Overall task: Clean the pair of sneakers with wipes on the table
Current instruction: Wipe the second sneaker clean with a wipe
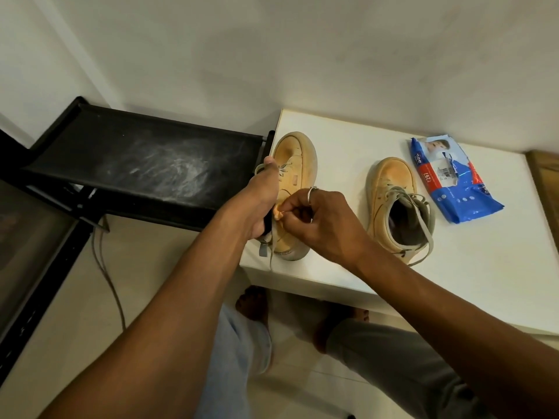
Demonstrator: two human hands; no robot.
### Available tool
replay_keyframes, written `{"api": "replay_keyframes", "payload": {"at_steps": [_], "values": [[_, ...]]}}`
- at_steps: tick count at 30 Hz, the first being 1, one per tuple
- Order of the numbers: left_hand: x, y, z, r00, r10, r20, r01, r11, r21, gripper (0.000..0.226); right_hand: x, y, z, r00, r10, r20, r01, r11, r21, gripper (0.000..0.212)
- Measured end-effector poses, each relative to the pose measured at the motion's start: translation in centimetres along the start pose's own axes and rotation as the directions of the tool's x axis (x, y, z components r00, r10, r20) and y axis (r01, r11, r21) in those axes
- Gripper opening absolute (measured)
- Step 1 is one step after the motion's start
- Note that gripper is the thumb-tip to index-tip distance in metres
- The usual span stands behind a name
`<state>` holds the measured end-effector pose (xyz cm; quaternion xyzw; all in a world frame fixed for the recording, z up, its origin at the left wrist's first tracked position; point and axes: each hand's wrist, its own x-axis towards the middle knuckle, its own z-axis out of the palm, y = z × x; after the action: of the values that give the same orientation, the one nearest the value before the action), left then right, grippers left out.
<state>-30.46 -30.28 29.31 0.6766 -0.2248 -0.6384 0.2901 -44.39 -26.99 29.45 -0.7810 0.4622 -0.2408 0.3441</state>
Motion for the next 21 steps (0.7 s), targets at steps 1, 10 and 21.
{"api": "replay_keyframes", "payload": {"at_steps": [1,10,21], "values": [[0.0,0.0,0.1,1.0,0.001,-0.001,-0.001,1.0,0.004,0.072,0.2,0.2,-0.2,1.0,0.022,-0.006,-0.022,1.0,-0.011,0.011],[0.0,0.0,0.2,1.0,0.002,-0.013,-0.003,1.0,-0.013,0.069,0.0,0.2,0.1,0.997,0.021,-0.068,-0.018,0.999,0.043,0.013],[0.1,0.0,0.2,1.0,0.003,-0.001,-0.003,1.0,-0.016,0.072,-0.1,0.5,0.1,0.998,0.035,-0.046,-0.031,0.995,0.091,0.014]]}}
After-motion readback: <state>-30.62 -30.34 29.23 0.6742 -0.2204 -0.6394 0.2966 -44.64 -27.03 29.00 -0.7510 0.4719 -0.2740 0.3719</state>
